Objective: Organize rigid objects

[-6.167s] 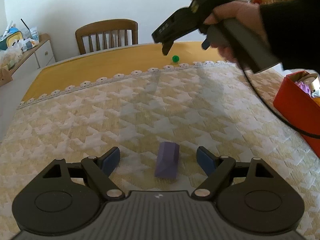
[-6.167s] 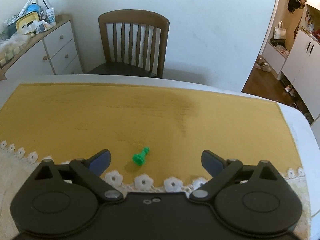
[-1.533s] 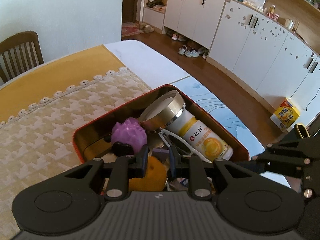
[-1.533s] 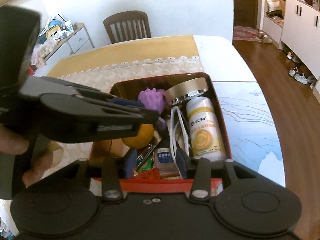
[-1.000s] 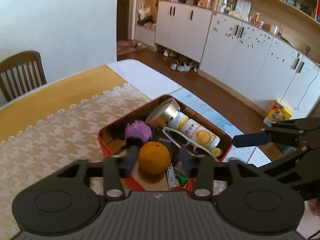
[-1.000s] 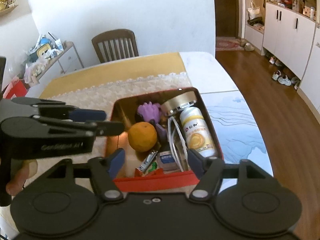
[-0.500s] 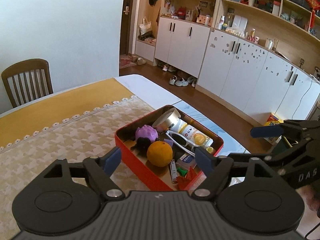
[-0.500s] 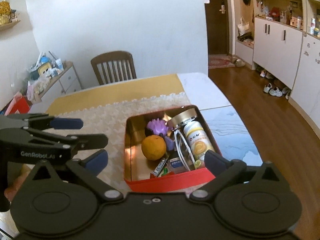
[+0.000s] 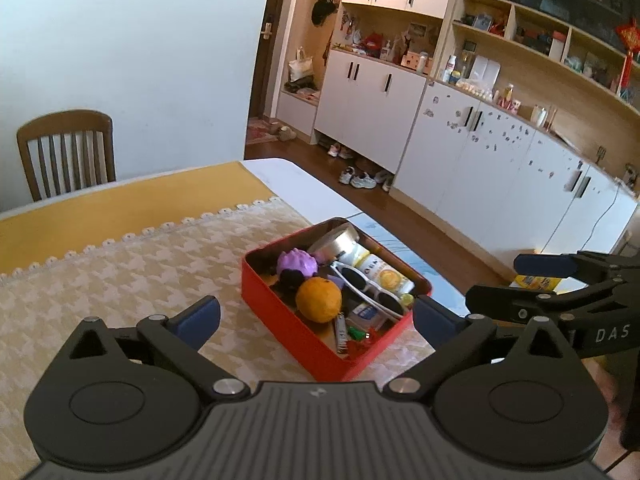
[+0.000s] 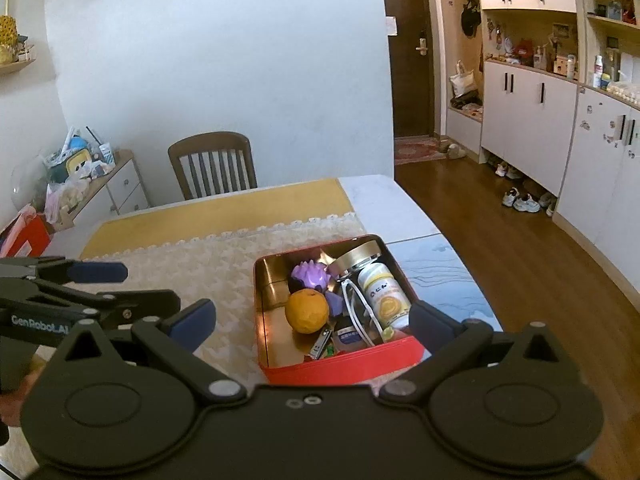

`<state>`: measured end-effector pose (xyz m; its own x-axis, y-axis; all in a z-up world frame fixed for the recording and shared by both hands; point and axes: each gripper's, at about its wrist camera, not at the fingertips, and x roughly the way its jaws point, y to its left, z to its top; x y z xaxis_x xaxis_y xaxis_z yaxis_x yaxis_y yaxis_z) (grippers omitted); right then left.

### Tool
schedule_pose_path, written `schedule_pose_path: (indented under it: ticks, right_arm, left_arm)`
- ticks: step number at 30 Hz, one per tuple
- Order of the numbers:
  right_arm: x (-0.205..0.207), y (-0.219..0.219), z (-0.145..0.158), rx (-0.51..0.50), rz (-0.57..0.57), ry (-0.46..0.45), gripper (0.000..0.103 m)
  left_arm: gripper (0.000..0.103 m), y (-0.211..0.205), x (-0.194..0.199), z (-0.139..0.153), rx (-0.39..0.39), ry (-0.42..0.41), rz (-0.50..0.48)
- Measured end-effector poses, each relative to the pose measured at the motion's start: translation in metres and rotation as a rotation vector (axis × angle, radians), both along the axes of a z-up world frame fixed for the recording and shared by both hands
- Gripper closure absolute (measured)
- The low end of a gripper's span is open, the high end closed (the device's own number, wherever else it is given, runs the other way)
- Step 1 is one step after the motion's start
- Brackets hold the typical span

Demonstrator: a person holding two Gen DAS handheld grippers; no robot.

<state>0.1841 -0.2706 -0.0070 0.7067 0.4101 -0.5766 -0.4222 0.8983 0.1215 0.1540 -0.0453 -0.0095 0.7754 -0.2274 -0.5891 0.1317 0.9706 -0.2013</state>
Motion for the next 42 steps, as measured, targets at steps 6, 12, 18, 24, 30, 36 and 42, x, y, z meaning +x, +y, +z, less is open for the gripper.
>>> schedule_pose_path:
  ticks: [6,12,18,24,30,36,42]
  right_arm:
    - [-0.010,0.001,0.002,-0.010,-0.026,-0.006,0.000]
    - [-0.016,-0.001,0.003,0.003,-0.042,-0.001,0.000]
    - [-0.017,-0.002,0.003,0.007,-0.048,0.008,0.000]
    - [-0.014,-0.002,0.001,0.013,-0.049,0.015,0.000]
    - [-0.013,-0.001,0.002,0.014,-0.041,0.010,0.000]
    - [-0.013,0.001,0.000,0.014,-0.035,0.018,0.000]
    - [-0.012,0.002,0.000,0.012,-0.035,0.023,0.000]
  left_arm:
    - [0.000,-0.004,-0.014,0.003,0.027,-0.022,-0.015]
    - [0.000,-0.006,-0.021,0.007,0.040,-0.045,-0.008]
    - [0.000,-0.011,-0.024,0.009,0.068,-0.061,-0.005]
    - [0.000,-0.014,-0.026,0.011,0.083,-0.074,-0.012]
    - [0.000,-0.010,-0.021,0.012,0.083,-0.066,0.010]
    - [0.000,-0.007,-0.018,0.011,0.086,-0.062,0.026]
    - [0.000,-0.005,-0.014,0.009,0.084,-0.054,0.028]
